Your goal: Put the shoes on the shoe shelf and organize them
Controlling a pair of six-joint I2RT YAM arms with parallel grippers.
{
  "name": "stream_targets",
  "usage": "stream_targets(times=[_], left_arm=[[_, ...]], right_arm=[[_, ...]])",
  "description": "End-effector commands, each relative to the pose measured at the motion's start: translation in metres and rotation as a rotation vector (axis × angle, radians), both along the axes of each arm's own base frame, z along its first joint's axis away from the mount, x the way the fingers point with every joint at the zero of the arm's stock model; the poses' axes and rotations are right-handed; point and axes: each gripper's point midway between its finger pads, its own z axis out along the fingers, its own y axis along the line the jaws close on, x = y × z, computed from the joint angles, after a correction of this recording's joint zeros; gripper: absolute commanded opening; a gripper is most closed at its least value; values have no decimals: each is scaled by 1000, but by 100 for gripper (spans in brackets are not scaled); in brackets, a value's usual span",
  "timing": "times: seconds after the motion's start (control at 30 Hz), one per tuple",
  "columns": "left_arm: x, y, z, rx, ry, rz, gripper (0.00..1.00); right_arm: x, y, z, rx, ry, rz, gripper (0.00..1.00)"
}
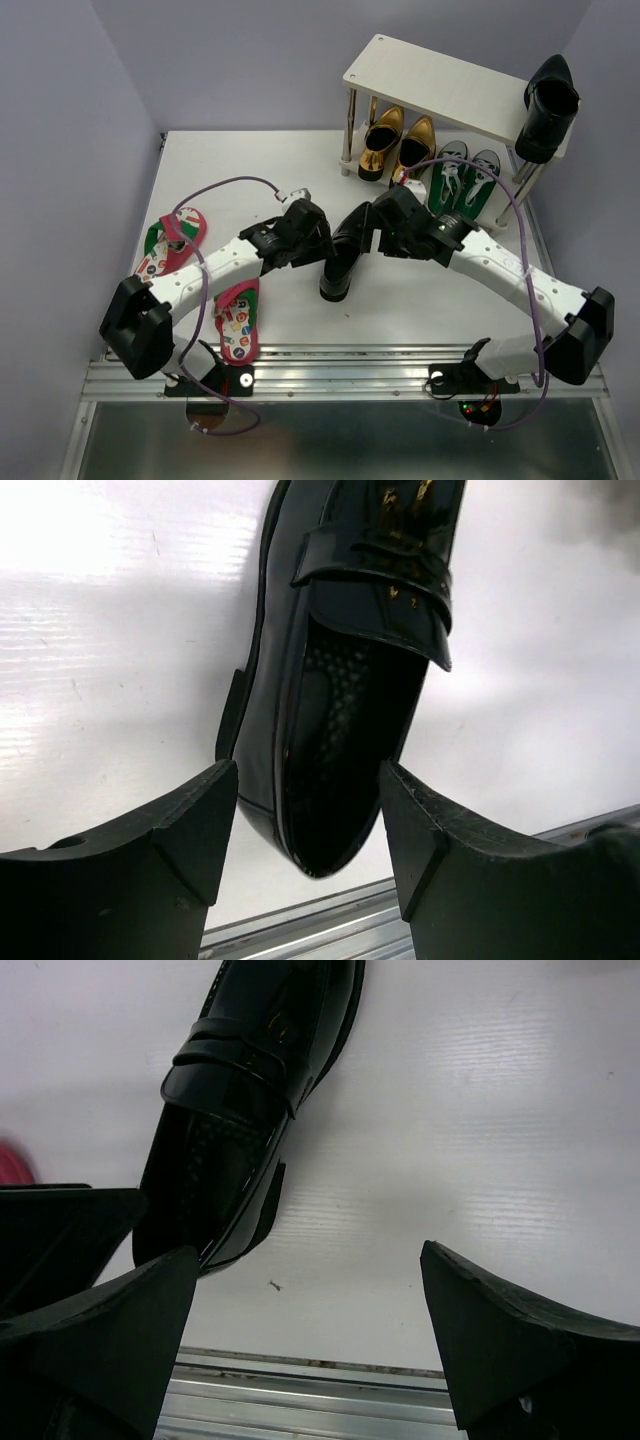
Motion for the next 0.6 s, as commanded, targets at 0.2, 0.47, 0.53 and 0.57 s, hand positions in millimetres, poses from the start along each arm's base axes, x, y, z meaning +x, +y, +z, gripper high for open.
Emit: stream_targets(times=[0.2, 0.47, 0.53, 0.57], left_arm=[[32, 67, 114, -54, -256, 155, 66], [61, 123, 148, -17, -357, 283, 66], [61, 125, 148, -10, -359, 288, 66], [61, 125, 147, -14, -360, 284, 66]], right_arm=[[-10, 20, -2, 100, -29, -65, 97], [-14, 65, -54, 155, 27, -92, 95], [-14, 68, -65, 169, 37, -107, 93], [-13, 69, -69, 169, 41, -118, 92]])
